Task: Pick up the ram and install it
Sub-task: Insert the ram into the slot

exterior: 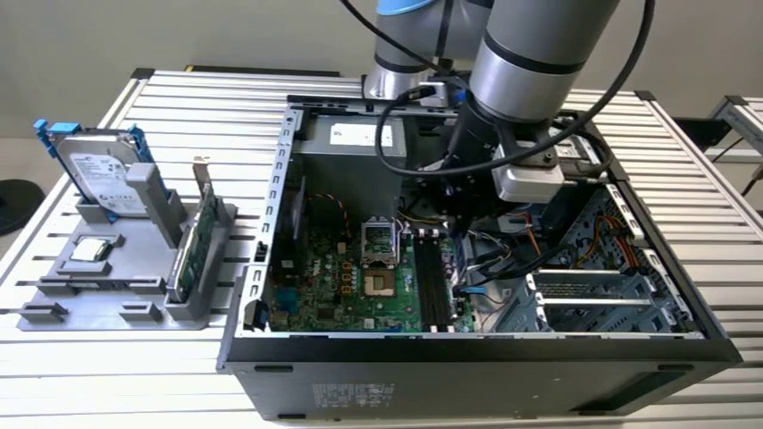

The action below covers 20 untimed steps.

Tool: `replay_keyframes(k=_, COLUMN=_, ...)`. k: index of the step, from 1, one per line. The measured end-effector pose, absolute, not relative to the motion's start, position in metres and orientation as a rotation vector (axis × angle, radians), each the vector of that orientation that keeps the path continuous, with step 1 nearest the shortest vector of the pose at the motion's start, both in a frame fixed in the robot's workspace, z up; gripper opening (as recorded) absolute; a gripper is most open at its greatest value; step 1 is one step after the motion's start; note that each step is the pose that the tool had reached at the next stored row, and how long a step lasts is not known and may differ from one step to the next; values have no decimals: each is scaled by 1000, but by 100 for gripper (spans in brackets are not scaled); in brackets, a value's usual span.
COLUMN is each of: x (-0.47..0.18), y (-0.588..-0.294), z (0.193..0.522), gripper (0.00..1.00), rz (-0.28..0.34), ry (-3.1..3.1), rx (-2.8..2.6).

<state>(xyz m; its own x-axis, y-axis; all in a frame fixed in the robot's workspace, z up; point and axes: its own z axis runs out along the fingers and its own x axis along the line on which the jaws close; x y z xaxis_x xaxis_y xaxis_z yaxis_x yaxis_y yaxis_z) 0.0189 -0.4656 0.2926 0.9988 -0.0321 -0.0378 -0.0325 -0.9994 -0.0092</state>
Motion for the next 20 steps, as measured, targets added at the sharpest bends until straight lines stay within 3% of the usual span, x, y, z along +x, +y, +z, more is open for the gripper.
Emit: replay_keyframes(k=20, x=19, y=-466, z=266, gripper=0, rz=59, ry=50, rx=-3131)
